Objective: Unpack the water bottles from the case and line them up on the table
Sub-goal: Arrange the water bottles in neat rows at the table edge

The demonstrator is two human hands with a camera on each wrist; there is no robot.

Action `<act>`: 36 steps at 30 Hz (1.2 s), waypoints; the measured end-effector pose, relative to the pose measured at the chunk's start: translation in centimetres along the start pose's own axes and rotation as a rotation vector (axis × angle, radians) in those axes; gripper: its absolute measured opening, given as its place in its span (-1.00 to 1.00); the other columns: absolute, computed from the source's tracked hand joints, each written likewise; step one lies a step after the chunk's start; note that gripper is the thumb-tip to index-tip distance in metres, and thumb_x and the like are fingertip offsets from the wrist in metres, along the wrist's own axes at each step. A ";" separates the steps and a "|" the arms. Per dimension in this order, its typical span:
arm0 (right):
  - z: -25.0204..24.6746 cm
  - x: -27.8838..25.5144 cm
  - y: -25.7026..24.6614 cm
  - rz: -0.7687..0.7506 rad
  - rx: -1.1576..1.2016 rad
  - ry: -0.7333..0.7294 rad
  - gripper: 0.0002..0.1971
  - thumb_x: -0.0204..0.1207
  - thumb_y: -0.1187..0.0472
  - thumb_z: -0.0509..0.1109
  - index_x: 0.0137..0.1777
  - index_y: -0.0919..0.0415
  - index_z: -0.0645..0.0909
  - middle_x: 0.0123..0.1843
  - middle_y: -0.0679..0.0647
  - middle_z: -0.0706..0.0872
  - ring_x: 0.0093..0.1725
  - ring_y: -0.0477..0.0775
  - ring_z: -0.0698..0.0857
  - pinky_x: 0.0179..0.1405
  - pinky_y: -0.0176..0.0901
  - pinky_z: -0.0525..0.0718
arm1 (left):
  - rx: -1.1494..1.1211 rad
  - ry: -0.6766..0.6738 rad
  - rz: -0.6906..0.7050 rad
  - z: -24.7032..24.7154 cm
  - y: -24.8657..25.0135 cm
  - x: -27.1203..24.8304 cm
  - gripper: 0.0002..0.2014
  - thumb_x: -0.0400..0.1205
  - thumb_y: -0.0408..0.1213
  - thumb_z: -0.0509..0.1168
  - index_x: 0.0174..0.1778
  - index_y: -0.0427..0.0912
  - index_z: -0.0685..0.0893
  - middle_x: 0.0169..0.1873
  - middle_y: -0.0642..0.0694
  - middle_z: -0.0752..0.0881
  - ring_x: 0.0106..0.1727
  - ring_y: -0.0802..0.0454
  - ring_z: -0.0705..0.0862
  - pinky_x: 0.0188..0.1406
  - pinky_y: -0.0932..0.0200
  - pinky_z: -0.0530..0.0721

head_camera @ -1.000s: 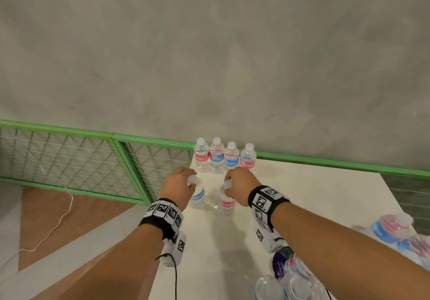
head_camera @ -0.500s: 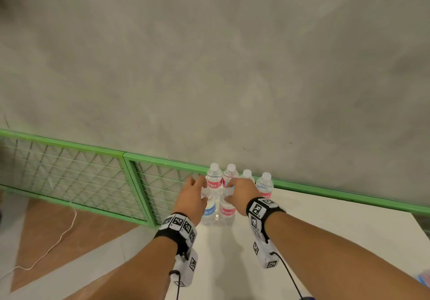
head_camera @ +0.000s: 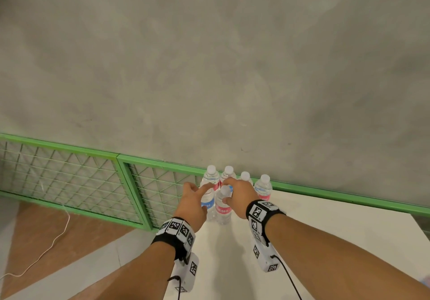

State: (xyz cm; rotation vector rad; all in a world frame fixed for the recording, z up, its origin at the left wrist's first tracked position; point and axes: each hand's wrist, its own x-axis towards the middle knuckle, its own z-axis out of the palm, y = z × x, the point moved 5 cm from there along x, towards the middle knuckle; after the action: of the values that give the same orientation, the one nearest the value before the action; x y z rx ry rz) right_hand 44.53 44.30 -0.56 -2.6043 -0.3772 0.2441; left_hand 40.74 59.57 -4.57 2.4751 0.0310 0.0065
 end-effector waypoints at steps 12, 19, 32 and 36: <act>0.4 0.9 0.5 0.085 -0.045 0.047 -0.56 0.54 0.27 0.40 0.41 0.13 0.46 0.12 0.21 0.70 0.11 0.23 0.71 0.08 -0.01 0.67 | 0.072 -0.102 -0.005 -0.5 0.3 -1.2 -0.09 0.42 -0.67 0.21 0.61 0.22 0.25 0.41 -0.02 0.18 -0.07 0.03 0.63 -0.05 0.34 0.59; -0.4 -0.2 1.8 0.174 -0.023 0.006 -0.64 0.50 0.18 0.41 0.28 0.23 0.56 0.14 0.19 0.72 0.14 0.21 0.70 0.06 -0.10 0.66 | 0.087 -0.129 0.026 -0.8 0.2 -1.6 -0.18 0.48 -0.52 0.28 0.63 0.15 0.25 0.43 -0.04 0.26 -0.02 0.00 0.60 0.05 0.32 0.56; -7.2 -16.8 0.7 0.050 0.103 -0.217 -0.75 0.51 -0.05 0.42 0.14 -0.01 0.69 -0.06 -0.10 0.74 -0.18 -0.15 0.69 -0.13 -0.30 0.60 | -0.088 -0.085 0.274 -2.0 8.4 -12.1 -0.72 0.55 -0.33 0.39 0.12 0.09 0.70 -0.01 0.18 0.64 0.00 0.26 0.64 -0.04 0.46 0.59; -8.0 -23.5 2.8 0.070 0.089 -0.259 -0.72 0.51 -0.12 0.41 0.16 -0.08 0.67 -0.05 -0.10 0.75 -0.15 -0.18 0.70 -0.09 -0.30 0.61 | -0.141 -0.266 0.348 -0.3 11.4 -17.5 -0.68 0.53 -0.23 0.42 0.14 0.23 0.66 0.03 0.26 0.60 0.07 0.24 0.62 -0.03 0.37 0.64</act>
State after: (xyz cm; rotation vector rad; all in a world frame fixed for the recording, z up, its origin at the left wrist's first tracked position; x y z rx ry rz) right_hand 24.81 31.13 7.37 -2.5057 -0.3549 0.6127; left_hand 23.46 50.43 2.77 2.2910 -0.4959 -0.1657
